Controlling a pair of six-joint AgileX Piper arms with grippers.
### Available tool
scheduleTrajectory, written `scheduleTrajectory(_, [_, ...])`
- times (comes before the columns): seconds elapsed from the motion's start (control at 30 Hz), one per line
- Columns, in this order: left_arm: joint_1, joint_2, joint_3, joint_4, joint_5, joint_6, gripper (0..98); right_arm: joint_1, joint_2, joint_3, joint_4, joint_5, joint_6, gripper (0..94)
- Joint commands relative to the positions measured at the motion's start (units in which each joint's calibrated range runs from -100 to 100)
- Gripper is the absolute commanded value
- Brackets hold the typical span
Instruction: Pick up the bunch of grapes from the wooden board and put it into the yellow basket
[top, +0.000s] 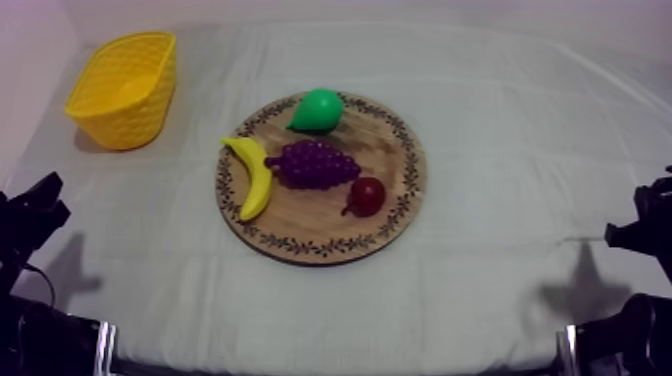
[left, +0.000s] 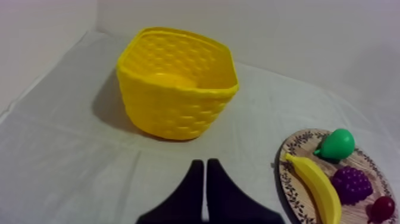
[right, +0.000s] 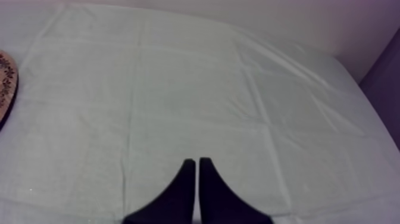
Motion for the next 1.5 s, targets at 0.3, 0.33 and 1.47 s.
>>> scheduleTrajectory(0.3, [3.6,0.0,0.0,0.05,0.0,-0.5,0.0,0.0,0.0,0.0,0.0,0.0,0.0,0.3])
scheduleTrajectory(0.33, [4.7,0.0,0.0,0.06,0.0,-0.4,0.0,0.0,0.0,0.0,0.0,0.0,0.0,0.3])
scheduleTrajectory(1.47, [23.6,46.4,-30.6,-5.54,17.6,-5.4,0.4,0.0,0.0,0.0,0.0,0.0,0.0,0.3])
